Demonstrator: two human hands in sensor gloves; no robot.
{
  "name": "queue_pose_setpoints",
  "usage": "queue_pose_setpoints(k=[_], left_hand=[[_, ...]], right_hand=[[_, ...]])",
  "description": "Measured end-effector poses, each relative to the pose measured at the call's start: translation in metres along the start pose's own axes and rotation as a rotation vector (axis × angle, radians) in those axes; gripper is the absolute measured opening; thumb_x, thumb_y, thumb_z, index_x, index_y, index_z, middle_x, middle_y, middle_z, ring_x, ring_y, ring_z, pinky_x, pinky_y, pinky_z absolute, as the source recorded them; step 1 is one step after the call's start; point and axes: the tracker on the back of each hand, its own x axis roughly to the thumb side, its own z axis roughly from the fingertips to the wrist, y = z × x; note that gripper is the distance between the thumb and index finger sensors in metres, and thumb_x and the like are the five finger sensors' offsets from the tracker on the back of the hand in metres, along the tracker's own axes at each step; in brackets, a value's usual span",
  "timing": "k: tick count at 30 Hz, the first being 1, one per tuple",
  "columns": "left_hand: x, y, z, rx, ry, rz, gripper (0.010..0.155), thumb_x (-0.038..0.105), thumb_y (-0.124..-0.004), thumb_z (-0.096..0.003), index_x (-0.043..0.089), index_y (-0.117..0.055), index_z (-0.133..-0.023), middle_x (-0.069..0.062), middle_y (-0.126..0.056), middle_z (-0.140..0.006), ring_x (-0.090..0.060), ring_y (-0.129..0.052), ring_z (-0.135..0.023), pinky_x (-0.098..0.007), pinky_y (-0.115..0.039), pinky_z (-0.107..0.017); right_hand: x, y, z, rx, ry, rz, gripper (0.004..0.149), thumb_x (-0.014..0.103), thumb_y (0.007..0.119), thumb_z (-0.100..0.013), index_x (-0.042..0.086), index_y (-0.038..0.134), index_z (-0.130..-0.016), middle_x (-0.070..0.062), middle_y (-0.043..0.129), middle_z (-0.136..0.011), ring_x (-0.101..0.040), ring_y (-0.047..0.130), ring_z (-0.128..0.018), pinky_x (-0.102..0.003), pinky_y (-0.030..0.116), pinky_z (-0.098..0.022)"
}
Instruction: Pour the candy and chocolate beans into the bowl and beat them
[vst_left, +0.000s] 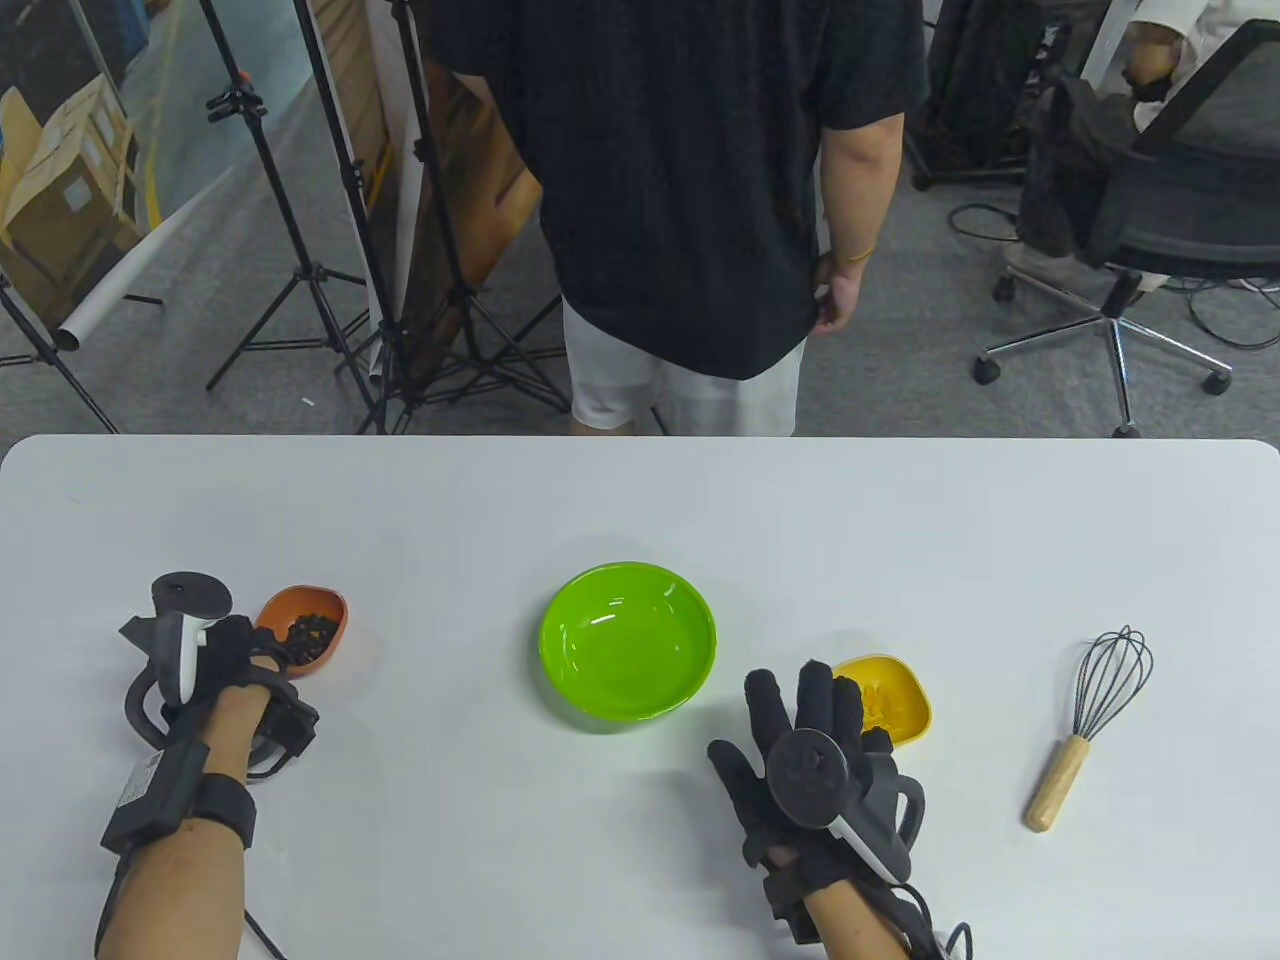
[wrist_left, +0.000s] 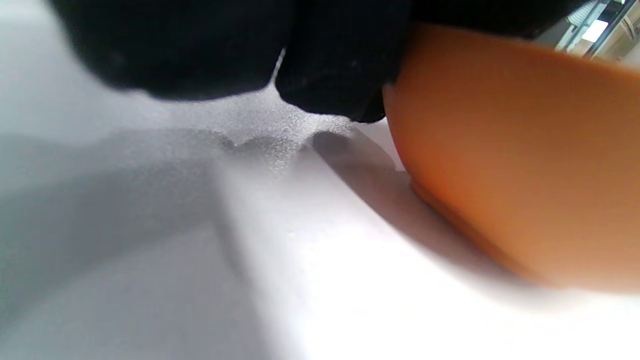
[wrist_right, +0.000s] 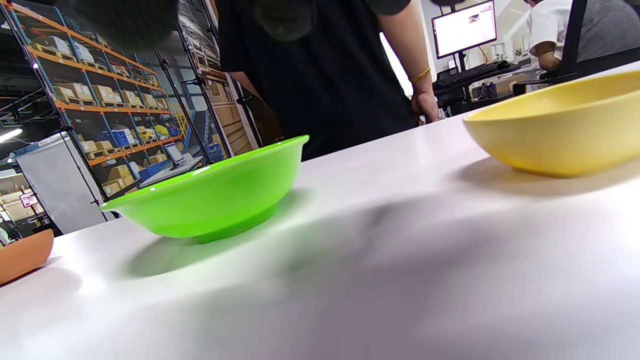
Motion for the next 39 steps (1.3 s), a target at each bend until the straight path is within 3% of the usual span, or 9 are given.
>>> queue_pose_setpoints(k=[5,14,21,27,31,39], left_hand=[[0.019,0.009,0.018,0.035,-0.07,-0.015,0.046,0.04,-0.084,-0.0412,0.012,-0.084,-0.078,0.0,-0.1,-0.027,-0.017,-0.099,-0.003,-0.03,-0.084,0.003],[0.1,0.017,0.095,0.011,-0.312,0.001,0.047,0.039,-0.088,-0.0393,0.012,-0.084,-0.077,-0.001,-0.101,-0.026,-0.016,-0.1,-0.001,-0.03,-0.085,0.004],[0.17,-0.016,0.157,-0.023,-0.466,-0.082,0.047,0.039,-0.088,-0.0392,0.013,-0.083,-0.077,-0.001,-0.102,-0.029,-0.018,-0.101,-0.003,-0.03,-0.086,0.003],[0.207,-0.052,0.184,-0.041,-0.515,-0.159,0.047,0.038,-0.088,-0.0392,0.013,-0.081,-0.079,-0.002,-0.103,-0.033,-0.019,-0.102,-0.005,-0.03,-0.086,0.002],[0.22,-0.071,0.195,-0.031,-0.53,-0.216,0.048,0.037,-0.089,-0.0388,0.015,-0.079,-0.08,-0.003,-0.103,-0.039,-0.019,-0.102,-0.007,-0.029,-0.087,0.0],[0.229,-0.085,0.203,-0.003,-0.544,-0.254,0.049,0.036,-0.09,-0.0383,0.017,-0.075,-0.081,-0.003,-0.104,-0.045,-0.02,-0.104,-0.01,-0.028,-0.088,-0.001]], right_hand=[[0.001,-0.002,0.001,-0.01,-0.004,-0.011,0.076,0.063,0.062,-0.049,0.026,0.041,-0.112,-0.029,0.022,-0.113,-0.059,0.025,-0.101,-0.086,0.034,-0.057],[0.001,-0.003,0.001,-0.019,-0.011,-0.025,0.076,0.063,0.062,-0.049,0.026,0.041,-0.112,-0.029,0.022,-0.113,-0.059,0.025,-0.101,-0.086,0.034,-0.057],[-0.001,-0.004,0.001,-0.024,-0.01,-0.035,0.076,0.063,0.062,-0.049,0.026,0.041,-0.112,-0.028,0.022,-0.113,-0.059,0.025,-0.101,-0.086,0.034,-0.057],[-0.001,-0.005,0.002,-0.028,-0.014,-0.042,0.076,0.063,0.062,-0.049,0.026,0.041,-0.112,-0.029,0.023,-0.113,-0.059,0.025,-0.101,-0.086,0.034,-0.057],[0.0,-0.004,0.002,-0.028,-0.022,-0.041,0.076,0.063,0.062,-0.049,0.026,0.041,-0.112,-0.029,0.023,-0.113,-0.059,0.025,-0.101,-0.086,0.034,-0.057],[0.0,-0.005,0.002,-0.033,-0.028,-0.047,0.076,0.063,0.062,-0.049,0.026,0.041,-0.112,-0.029,0.022,-0.113,-0.059,0.025,-0.101,-0.086,0.034,-0.057]])
